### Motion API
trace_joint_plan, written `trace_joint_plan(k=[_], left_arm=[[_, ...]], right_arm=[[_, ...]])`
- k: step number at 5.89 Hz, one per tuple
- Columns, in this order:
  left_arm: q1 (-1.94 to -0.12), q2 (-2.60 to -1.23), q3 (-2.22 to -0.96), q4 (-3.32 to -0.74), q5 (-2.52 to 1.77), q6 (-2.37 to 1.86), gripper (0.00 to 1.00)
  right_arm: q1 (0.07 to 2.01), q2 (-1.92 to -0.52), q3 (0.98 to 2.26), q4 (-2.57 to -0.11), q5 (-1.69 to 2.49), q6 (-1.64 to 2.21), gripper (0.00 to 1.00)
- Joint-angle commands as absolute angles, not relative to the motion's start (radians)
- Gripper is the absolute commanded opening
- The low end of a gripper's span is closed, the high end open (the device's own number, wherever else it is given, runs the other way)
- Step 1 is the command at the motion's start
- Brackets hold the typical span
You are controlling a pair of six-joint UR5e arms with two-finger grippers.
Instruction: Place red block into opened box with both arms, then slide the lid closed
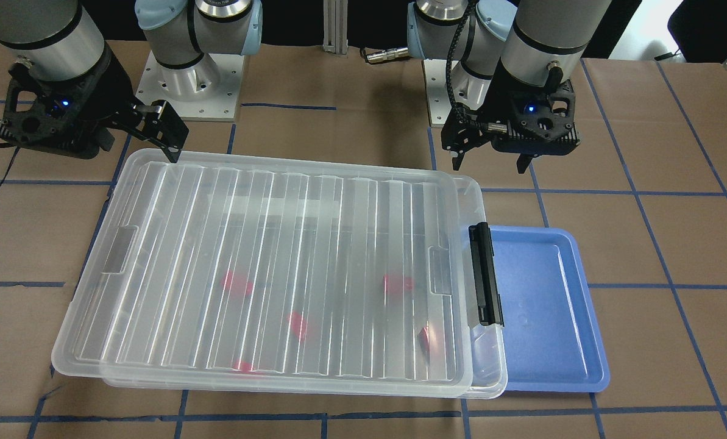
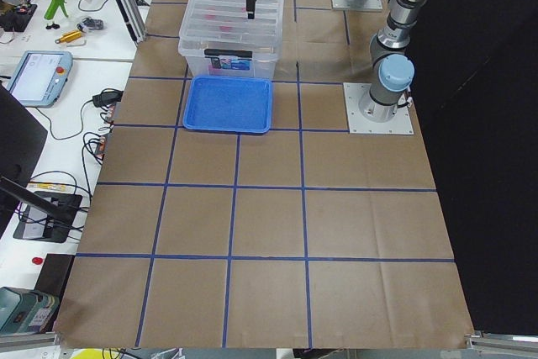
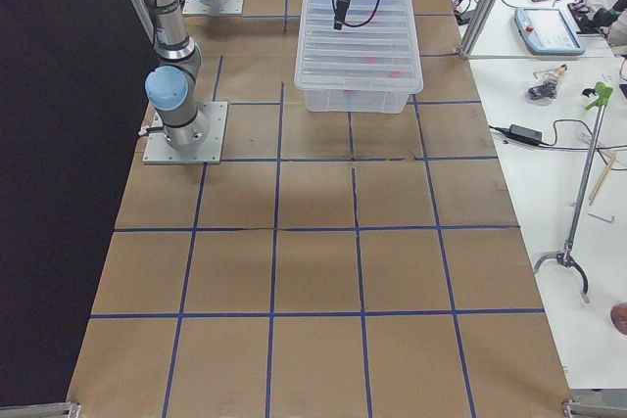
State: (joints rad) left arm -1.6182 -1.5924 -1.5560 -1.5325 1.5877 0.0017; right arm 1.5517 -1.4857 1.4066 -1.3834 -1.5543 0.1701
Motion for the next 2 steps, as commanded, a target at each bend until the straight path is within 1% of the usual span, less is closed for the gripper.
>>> trace_joint_plan(k=[1, 2], left_arm=[[-1.617, -1.585, -1.555, -1.532, 1.585, -0.002, 0.98], [-1.617, -1.583, -1.555, -1.532, 1.583, -0.003, 0.98]], right_arm=[[1.546, -1.485, 1.407, -1.384, -1.555, 0.17, 1.0], [1.546, -1.485, 1.407, -1.384, -1.555, 0.17, 1.0]])
